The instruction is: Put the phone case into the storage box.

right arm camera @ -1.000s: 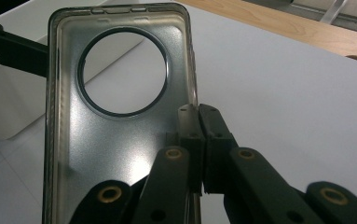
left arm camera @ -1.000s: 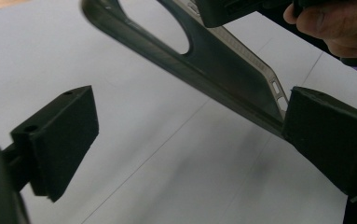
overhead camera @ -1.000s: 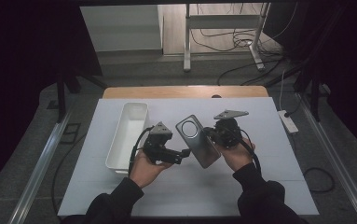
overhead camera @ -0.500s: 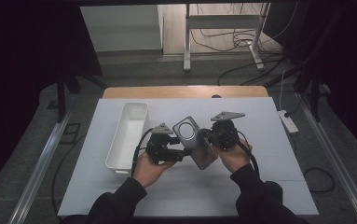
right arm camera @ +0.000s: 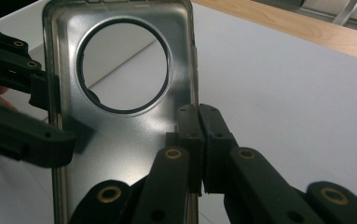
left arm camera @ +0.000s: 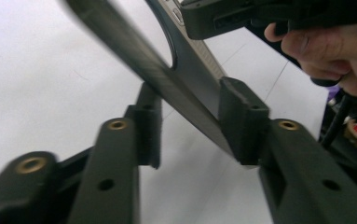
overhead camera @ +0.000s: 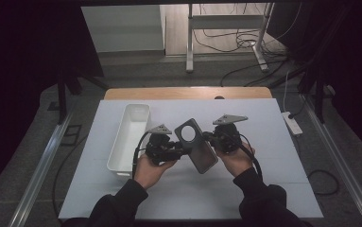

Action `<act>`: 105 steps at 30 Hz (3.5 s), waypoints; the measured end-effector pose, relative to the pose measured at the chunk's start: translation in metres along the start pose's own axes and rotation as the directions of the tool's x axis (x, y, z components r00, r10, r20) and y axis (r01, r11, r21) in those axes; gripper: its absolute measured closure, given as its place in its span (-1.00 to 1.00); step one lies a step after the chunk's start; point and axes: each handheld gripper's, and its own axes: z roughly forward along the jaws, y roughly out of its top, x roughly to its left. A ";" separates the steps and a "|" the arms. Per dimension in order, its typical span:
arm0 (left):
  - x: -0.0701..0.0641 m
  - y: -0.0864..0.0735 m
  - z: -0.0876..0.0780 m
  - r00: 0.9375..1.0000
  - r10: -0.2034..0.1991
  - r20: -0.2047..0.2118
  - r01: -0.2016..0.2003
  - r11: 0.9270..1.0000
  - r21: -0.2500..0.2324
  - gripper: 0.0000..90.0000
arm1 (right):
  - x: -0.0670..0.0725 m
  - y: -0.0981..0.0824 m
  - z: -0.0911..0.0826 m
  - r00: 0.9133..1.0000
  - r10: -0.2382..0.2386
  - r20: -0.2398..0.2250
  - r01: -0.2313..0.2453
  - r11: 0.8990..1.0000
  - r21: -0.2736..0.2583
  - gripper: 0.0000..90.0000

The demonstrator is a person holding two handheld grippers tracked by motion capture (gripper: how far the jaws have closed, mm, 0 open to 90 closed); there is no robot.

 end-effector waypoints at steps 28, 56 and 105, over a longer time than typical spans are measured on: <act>0.006 0.006 -0.025 0.997 0.077 -0.013 -0.077 0.997 0.024 0.78 | -0.010 -0.004 -0.015 0.993 -0.035 -0.110 0.031 0.999 -0.033 -0.69; -0.002 0.009 -0.027 0.982 0.159 0.103 -0.162 0.986 0.024 0.78 | -0.008 -0.006 -0.011 0.964 -0.076 -0.255 0.070 0.997 -0.034 -0.24; 0.014 0.007 -0.039 0.982 0.106 -0.157 -0.108 0.994 -0.004 -1.00 | 0.003 -0.007 -0.025 0.996 -0.059 -0.071 0.054 0.997 -0.059 0.80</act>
